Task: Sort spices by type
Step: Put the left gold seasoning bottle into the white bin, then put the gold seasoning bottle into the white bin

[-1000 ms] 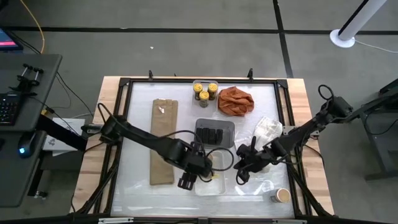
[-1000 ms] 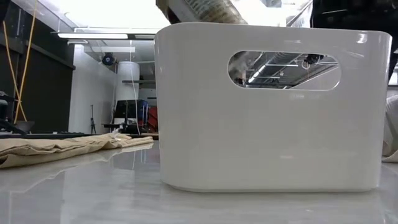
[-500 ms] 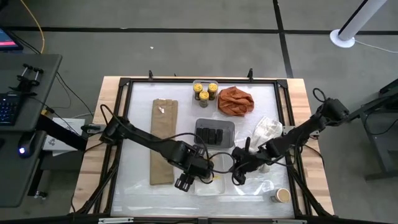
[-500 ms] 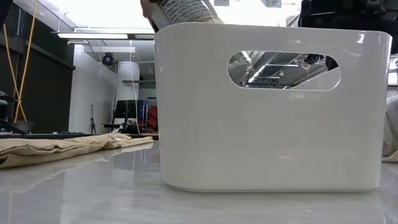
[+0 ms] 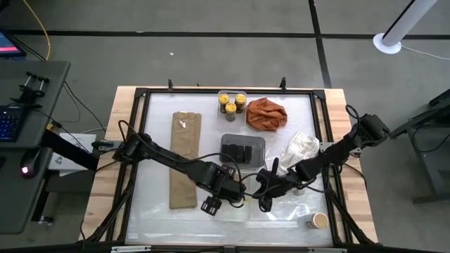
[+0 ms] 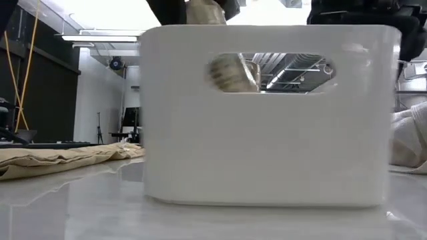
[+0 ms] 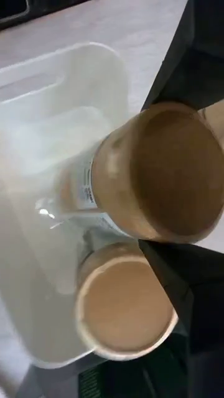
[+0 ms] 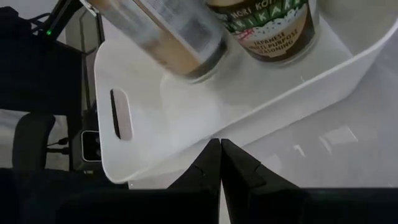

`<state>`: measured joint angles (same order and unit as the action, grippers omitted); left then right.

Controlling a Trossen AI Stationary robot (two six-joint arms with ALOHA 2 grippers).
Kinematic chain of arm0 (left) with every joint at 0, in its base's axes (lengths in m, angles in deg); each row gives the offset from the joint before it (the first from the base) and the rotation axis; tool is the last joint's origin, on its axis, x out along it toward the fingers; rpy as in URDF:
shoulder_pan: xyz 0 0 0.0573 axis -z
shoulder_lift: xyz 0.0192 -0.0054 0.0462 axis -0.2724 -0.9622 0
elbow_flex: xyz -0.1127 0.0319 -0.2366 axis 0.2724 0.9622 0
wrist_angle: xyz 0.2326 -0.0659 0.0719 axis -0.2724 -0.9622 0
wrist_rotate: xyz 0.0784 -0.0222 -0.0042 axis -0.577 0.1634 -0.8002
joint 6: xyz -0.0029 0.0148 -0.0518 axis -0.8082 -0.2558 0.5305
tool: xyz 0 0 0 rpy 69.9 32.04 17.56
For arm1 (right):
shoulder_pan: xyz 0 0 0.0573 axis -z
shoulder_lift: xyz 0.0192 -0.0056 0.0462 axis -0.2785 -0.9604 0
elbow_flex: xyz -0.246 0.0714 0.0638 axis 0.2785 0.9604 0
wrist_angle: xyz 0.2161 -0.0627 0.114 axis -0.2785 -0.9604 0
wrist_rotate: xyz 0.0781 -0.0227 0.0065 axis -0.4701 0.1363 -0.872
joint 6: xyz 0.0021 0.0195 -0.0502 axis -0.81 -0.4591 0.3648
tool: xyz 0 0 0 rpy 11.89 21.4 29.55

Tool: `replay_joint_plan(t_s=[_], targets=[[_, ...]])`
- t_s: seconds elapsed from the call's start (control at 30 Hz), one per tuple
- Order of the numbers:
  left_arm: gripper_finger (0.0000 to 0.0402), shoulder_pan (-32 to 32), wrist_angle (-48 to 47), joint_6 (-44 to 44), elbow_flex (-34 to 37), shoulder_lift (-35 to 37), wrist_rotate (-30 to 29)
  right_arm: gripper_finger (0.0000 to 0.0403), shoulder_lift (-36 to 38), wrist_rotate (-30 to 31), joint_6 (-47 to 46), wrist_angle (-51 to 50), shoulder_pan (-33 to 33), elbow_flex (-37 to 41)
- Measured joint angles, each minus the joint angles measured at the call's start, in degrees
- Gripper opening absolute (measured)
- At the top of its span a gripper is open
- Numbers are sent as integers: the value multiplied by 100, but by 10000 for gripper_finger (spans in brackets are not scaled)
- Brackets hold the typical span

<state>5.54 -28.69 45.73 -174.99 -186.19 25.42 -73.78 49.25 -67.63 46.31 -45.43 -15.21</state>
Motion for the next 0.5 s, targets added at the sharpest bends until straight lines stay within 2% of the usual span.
replay_joint_plan(t_s=[0.1,0.33,0.5], targets=[[310,-25,127,-73,-8,12,2,0,-2,-3,12,22,1,-32],[314,-39,189,-45,-8,29,0,0,-4,-48,52,63,-2,-38],[315,-72,-553,275,-120,269,28,0,181,-444,280,-284,-3,-38]])
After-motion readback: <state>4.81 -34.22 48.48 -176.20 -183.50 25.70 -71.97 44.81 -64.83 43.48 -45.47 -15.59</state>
